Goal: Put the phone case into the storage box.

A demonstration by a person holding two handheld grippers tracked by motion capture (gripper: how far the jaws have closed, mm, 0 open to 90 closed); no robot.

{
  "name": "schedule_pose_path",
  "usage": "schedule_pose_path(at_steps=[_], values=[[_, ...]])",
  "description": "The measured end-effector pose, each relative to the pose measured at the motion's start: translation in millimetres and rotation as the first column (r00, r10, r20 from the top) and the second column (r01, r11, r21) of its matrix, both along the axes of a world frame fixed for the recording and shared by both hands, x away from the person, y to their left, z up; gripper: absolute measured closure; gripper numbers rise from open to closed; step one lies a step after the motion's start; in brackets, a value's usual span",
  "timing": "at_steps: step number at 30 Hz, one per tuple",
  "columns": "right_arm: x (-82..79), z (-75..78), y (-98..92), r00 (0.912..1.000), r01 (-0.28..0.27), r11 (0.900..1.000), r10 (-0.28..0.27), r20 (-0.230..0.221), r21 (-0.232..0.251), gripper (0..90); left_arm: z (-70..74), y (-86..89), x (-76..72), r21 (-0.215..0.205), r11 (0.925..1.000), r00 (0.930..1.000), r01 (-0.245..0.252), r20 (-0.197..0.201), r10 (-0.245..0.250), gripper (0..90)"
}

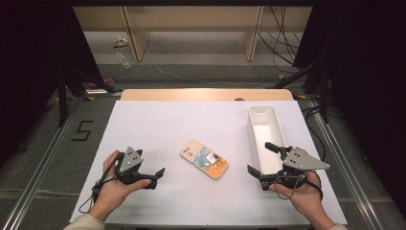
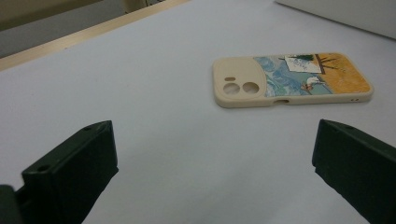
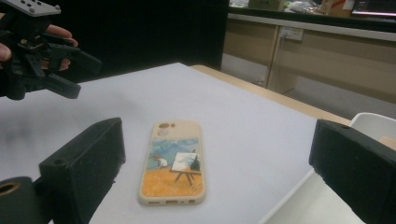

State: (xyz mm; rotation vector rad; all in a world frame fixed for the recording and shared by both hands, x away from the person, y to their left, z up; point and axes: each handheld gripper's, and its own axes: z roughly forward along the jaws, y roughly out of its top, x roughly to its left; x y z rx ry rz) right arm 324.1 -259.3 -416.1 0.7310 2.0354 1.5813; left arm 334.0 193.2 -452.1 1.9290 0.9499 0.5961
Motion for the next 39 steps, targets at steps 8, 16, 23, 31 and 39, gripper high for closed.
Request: schedule_pose_path(at_steps=[8, 16, 23, 31, 39], values=[[-0.5, -0.1, 1.5, 1.0, -0.001, 1.0, 0.001, -0.005, -0.006, 3.9, 0.5, 0.4, -1.4, 0.002, 1.0, 1.0, -0.001, 0.001, 0.001, 0.0], [2.7, 4.2, 15.7, 0.9997, 0.025, 1.0, -0.025, 0.004, -0.009, 29.4, 0.1, -1.1, -0.3, 0.007, 1.0, 1.0, 0.001, 0.0, -0.001, 0.0], [11.0, 0.3, 40.6, 0.9881, 0.093, 0.989, -0.105, -0.112, -0.113, 87.4, -0.1, -3.5, -0.1, 0.009, 0.9999, 1.0, 0.01, 0.001, -0.01, 0.0], [36.0, -11.1, 76.2, 0.9409, 0.147, 0.954, -0.217, -0.26, -0.262, 90.0, -0.8, -5.2, -0.1, 0.015, 0.9998, 0.9999, 0.011, 0.002, -0.011, 0.0], [63.2, -30.2, 103.7, 0.899, 0.153, 0.908, -0.292, -0.327, -0.389, 90.0, -1.9, -5.6, 0.1, 0.016, 0.9998, 0.9999, 0.013, 0.0, -0.013, 0.0]])
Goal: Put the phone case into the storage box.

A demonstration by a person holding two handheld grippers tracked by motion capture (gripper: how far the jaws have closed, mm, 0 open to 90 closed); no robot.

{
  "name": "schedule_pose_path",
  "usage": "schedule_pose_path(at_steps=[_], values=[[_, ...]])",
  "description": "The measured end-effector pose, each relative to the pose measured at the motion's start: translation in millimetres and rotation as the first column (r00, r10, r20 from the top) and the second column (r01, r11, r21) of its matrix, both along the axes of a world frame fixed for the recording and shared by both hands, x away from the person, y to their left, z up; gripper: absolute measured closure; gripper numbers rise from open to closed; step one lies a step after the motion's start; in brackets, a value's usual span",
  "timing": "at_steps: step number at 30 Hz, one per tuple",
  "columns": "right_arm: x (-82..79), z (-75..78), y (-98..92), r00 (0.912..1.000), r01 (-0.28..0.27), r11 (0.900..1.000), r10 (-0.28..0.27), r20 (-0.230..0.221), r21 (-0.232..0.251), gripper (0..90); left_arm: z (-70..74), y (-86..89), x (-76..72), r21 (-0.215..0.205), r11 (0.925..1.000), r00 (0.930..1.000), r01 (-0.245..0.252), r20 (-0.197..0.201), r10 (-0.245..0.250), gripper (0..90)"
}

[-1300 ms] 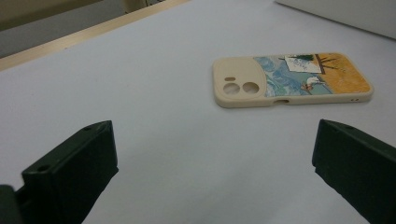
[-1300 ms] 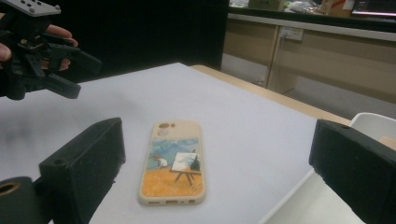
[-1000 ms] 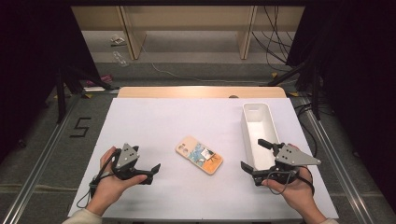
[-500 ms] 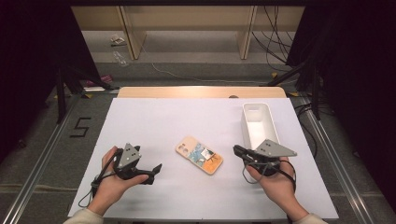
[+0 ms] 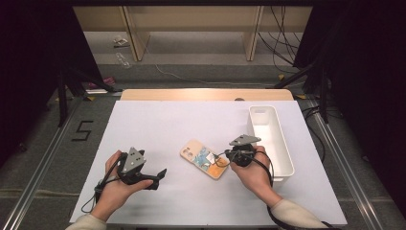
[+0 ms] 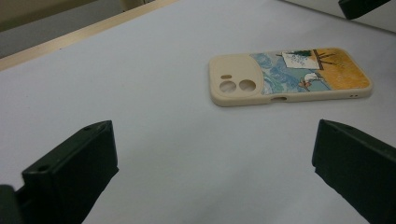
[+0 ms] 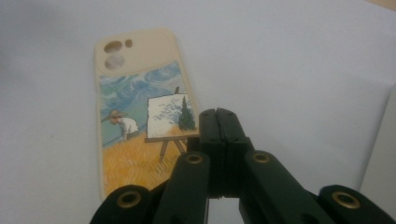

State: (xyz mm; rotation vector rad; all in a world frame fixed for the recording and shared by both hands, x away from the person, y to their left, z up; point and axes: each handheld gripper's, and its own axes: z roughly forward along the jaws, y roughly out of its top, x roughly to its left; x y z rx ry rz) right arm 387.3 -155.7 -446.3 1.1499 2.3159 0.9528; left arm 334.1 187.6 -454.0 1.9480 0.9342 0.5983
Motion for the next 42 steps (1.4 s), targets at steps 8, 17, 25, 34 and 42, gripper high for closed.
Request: schedule_pose_path(at_steps=[8, 17, 25, 34, 42], values=[[14.4, -14.5, 6.7, 0.9983, 0.039, 0.997, -0.041, -0.041, -0.064, 90.0, -0.4, -0.6, -0.4, 0.003, 1.0, 1.0, 0.002, -0.005, -0.002, 0.0], [16.1, -24.0, 8.6, 0.9963, 0.033, 0.994, -0.041, -0.075, -0.102, 90.0, -1.8, -0.8, 0.0, 0.007, 1.0, 0.9999, 0.003, -0.014, -0.003, 0.0], [15.7, -25.9, 8.6, 0.9957, 0.03, 0.993, -0.04, -0.084, -0.115, 90.0, -2.6, -0.6, 0.1, 0.006, 1.0, 0.9998, 0.004, -0.02, -0.004, 0.0], [16.5, -27.6, 8.0, 0.9943, 0.027, 0.991, -0.04, -0.099, -0.13, 90.0, -3.3, -1.1, 0.4, 0.007, 1.0, 0.9996, 0.004, -0.027, -0.004, 0.0], [10.9, -28.4, 13.4, 0.9909, 0.001, 0.99, -0.02, -0.133, -0.141, 90.0, -3.7, 0.4, 0.7, 0.009, 0.9999, 0.9993, -0.004, -0.037, 0.005, 0.0]])
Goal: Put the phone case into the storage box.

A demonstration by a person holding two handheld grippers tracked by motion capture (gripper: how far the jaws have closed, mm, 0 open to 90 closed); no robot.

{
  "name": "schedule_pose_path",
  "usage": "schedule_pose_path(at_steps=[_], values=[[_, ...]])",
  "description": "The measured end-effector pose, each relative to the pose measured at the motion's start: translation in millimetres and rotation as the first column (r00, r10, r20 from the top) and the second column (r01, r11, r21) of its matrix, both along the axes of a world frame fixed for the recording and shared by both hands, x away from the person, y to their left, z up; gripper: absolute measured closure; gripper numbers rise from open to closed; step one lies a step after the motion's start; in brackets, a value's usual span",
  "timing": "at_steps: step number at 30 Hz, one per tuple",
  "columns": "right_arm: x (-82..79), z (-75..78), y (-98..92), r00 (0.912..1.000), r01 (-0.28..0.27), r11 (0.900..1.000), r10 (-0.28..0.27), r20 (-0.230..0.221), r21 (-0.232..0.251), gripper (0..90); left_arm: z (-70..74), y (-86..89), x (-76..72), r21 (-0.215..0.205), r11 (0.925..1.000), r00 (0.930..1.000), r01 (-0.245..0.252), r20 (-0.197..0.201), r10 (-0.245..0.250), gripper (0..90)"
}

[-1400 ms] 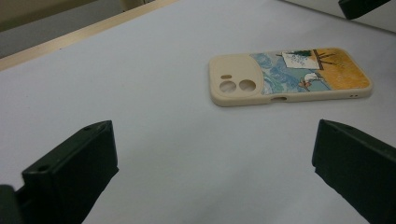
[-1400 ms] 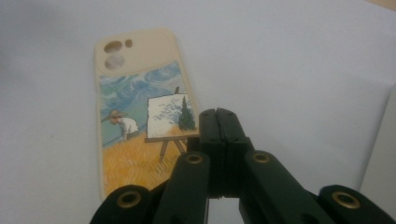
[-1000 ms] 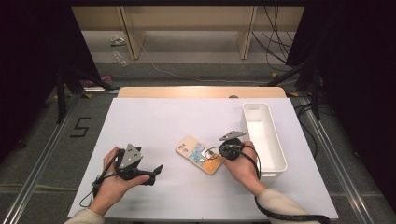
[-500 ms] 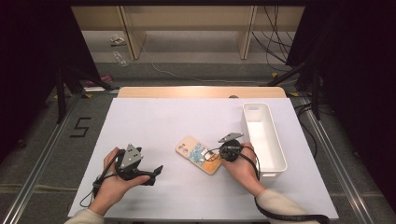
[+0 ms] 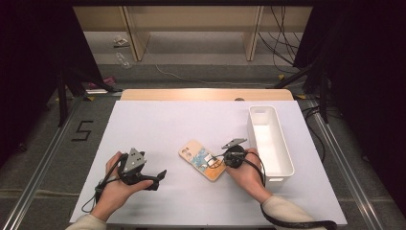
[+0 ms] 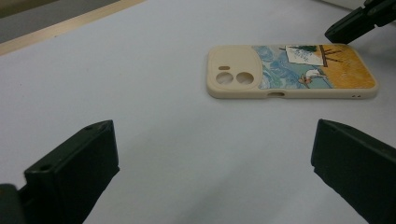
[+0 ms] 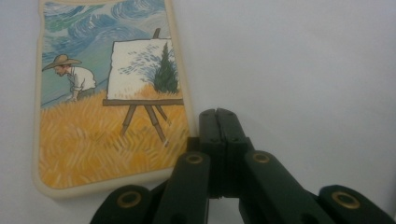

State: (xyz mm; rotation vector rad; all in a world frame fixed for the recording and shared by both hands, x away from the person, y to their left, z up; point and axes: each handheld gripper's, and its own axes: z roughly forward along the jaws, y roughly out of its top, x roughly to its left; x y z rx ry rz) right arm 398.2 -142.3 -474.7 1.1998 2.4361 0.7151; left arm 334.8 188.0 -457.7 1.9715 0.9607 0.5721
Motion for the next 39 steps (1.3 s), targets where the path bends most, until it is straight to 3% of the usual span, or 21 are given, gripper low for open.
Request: schedule_pose_path(at_steps=[6, 9, 15, 18, 22, 23, 32, 39], values=[[-10.7, 1.5, 4.5, 0.9987, -0.029, 1.0, 0.029, -0.042, 0.002, 90.0, -0.7, 0.1, -0.1, 0.005, 1.0, 0.9999, -0.003, -0.014, 0.003, 0.5], [-19.7, 1.4, 9.0, 0.9943, -0.048, 0.998, 0.052, -0.093, 0.044, 90.0, -1.2, 0.2, -0.1, 0.012, 0.9999, 0.9997, -0.006, -0.024, 0.006, 0.7], [-38.1, -0.1, 24.6, 0.9785, -0.11, 0.986, 0.129, -0.161, 0.122, 90.0, -3.6, -0.1, -0.1, 0.032, 0.9994, 0.9977, -0.009, -0.067, 0.011, 1.0], [-46.2, -1.8, 35.9, 0.9658, -0.152, 0.975, 0.182, -0.185, 0.164, 90.0, -5.2, -1.2, 0.1, 0.035, 0.9994, 0.9964, -0.001, -0.085, 0.004, 1.3], [-52.2, -5.0, 49.7, 0.9568, -0.211, 0.959, 0.242, -0.161, 0.19, 90.0, -5.9, -2.5, -0.1, 0.038, 0.9993, 0.9953, 0.009, -0.096, -0.005, 1.6], [-52.7, -6.4, 53.2, 0.9538, -0.231, 0.951, 0.263, -0.145, 0.205, 90.0, -5.9, -2.8, -0.2, 0.038, 0.9992, 0.9954, 0.01, -0.096, -0.006, 1.7], [-56.6, -13.0, 77.0, 0.9366, -0.306, 0.92, 0.337, -0.096, 0.246, 90.0, -6.5, -3.6, -0.4, 0.038, 0.9992, 0.9937, 0.012, -0.112, -0.008, 2.6], [-57.1, -15.7, 89.1, 0.9305, -0.333, 0.908, 0.36, -0.067, 0.253, 90.0, -6.7, -3.6, -0.5, 0.029, 0.9995, 0.9927, 0.016, -0.12, -0.012, 3.5]])
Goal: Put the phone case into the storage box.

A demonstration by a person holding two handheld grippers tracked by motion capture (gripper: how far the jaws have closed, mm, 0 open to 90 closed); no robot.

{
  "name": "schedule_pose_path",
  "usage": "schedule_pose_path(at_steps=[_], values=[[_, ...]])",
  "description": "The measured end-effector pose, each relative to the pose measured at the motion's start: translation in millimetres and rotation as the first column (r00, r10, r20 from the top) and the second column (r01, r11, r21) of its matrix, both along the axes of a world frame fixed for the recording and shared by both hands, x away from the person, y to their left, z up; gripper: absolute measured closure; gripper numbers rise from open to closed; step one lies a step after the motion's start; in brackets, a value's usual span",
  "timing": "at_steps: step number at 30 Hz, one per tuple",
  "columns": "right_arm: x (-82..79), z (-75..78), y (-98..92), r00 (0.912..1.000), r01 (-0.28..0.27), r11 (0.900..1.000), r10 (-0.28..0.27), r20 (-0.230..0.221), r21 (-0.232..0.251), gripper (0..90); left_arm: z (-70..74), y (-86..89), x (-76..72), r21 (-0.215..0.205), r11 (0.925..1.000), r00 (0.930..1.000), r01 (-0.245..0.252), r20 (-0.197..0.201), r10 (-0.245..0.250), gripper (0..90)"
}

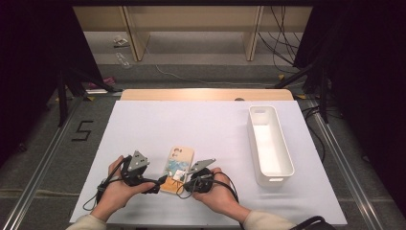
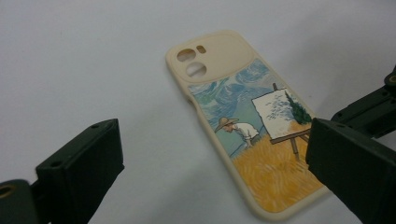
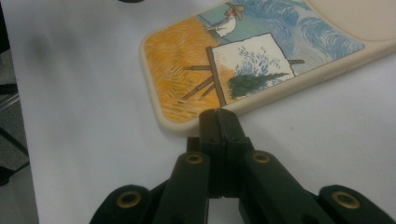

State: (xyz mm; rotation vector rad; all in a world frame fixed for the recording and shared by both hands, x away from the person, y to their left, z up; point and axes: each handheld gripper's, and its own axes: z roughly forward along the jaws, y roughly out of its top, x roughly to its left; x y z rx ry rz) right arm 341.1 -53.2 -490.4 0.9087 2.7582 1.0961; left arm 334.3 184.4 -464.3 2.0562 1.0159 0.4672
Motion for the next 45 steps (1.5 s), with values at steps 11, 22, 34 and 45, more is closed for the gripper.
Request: schedule_pose_path(at_steps=[11, 22, 34, 45], values=[[0.3, -3.3, 7.6, 0.9997, -0.019, 0.999, 0.018, 0.015, 0.031, 90.0, -0.5, 0.1, 0.0, 0.005, 1.0, 1.0, 0.0, -0.003, 0.0, 4.1], [0.7, -3.3, 7.2, 0.9994, -0.029, 0.999, 0.029, 0.019, 0.045, 88.8, -0.1, 0.7, -0.5, 0.007, 1.0, 1.0, -0.002, -0.004, 0.002, 4.7], [14.5, 30.6, -44.8, 0.9846, -0.058, 0.987, 0.031, 0.172, 0.152, 41.8, 2.6, -1.1, -2.5, -0.008, 0.9999, 0.9999, -0.008, -0.013, 0.008, 0.6], [11.2, 59.1, -101.9, 0.9385, -0.106, 0.945, -0.007, 0.345, 0.308, 15.2, 2.8, -7.6, -3.8, -0.004, 0.9999, 0.9997, -0.011, -0.022, 0.011, 0.0]])
